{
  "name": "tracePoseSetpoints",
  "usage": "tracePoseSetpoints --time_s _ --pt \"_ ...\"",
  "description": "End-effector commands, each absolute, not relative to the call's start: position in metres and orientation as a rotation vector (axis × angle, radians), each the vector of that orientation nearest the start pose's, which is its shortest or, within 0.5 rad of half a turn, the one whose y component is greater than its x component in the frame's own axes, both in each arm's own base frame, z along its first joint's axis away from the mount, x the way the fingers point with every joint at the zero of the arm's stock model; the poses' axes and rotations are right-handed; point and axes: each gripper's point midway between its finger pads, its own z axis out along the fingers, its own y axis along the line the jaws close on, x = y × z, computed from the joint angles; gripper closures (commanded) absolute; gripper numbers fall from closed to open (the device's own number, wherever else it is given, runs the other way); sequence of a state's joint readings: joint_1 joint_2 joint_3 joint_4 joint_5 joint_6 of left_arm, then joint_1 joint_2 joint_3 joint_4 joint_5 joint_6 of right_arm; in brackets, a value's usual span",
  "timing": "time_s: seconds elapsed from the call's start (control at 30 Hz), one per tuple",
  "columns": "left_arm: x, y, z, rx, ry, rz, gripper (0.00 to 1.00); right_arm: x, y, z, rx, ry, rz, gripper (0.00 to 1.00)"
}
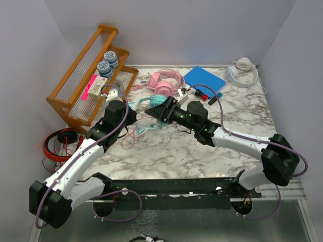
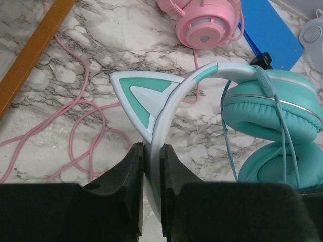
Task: Wrap the headphones
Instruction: Wrap the headphones cable around the headphones.
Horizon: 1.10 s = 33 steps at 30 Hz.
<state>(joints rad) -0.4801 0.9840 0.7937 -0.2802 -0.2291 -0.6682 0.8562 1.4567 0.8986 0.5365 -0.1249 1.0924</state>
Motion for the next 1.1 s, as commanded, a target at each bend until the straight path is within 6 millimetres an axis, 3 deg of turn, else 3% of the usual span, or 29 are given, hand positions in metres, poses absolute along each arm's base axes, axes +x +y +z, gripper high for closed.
tracePoseSetpoints --time_s 0.0,0.33,0.47,0.57,0.67,0.83,1.07 --pt "0.306 -0.158 0.227 -0.308 1.984 -0.593 1.0 0.268 0.389 0.28 0.109 1.843 1.514 0.28" --pt "0.308 -0.161 0.212 -0.278 2.03 -0.577 1.0 0.258 0.37 0.323 0.017 1.729 1.471 0.27" --pt "0.308 -0.164 0.208 -0.254 2.043 -0.576 1.0 0.265 0.354 0.317 -0.007 1.739 1.316 0.27" --pt "0.306 -0.169 0.203 -0.219 2.067 -0.591 1.0 0.277 0.33 0.312 0.011 1.746 1.127 0.18" --pt "0.302 -0.18 0.199 -0.161 2.098 -0.622 1.0 0.288 0.305 0.314 -0.017 1.758 0.913 0.17" --pt "0.289 -0.208 0.192 -0.017 2.134 -0.645 1.0 0.311 0.258 0.294 -0.066 1.889 0.509 0.16" --pt "0.27 -0.253 0.18 0.146 2.178 -0.651 1.0 0.331 0.194 0.294 0.015 1.929 0.445 0.15"
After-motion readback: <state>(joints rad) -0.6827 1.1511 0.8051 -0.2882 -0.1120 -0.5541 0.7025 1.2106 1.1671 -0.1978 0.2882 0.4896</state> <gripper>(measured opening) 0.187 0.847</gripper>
